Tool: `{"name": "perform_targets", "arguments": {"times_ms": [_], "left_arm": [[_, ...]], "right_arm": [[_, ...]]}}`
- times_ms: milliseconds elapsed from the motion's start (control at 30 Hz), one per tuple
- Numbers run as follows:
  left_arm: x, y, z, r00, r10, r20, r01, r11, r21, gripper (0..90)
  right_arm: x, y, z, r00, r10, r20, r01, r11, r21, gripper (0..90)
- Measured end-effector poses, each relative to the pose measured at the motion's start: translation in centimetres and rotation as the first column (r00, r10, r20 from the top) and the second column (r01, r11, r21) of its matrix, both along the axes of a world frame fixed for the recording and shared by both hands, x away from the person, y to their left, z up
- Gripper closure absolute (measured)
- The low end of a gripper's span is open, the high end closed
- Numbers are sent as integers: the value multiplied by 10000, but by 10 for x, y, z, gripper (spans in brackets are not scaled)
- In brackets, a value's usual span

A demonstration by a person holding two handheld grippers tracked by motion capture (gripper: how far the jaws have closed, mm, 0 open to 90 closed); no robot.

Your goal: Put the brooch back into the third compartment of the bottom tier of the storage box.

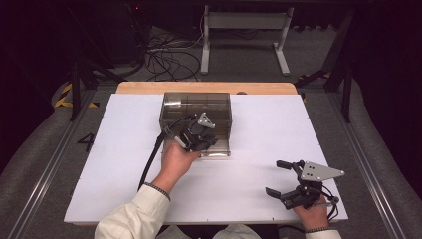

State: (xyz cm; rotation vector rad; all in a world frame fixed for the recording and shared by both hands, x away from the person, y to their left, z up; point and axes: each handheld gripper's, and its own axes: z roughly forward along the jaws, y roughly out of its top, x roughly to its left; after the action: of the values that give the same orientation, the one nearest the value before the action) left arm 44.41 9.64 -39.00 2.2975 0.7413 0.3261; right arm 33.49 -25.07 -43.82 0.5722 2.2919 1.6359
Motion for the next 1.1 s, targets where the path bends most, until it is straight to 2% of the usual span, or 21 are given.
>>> {"name": "perform_targets", "arguments": {"times_ms": [333,467,833,1100], "left_arm": [[14,2,-12,9991,416,-104,-418,9991,-123,792],[20,2,-18,9979,597,-264,-602,9980,-202,792],[21,0,-20,9980,496,-384,-507,9983,-280,790],[25,1,-24,9954,443,-845,-500,9965,-668,789]], "right_arm": [[0,0,0,10000,11,24,-11,10000,-7,34],[0,0,0,10000,1,-6,-1,10000,7,35],[0,0,0,10000,35,-5,-35,10000,-14,35],[0,0,0,10000,53,-2,-53,10000,0,35]]}}
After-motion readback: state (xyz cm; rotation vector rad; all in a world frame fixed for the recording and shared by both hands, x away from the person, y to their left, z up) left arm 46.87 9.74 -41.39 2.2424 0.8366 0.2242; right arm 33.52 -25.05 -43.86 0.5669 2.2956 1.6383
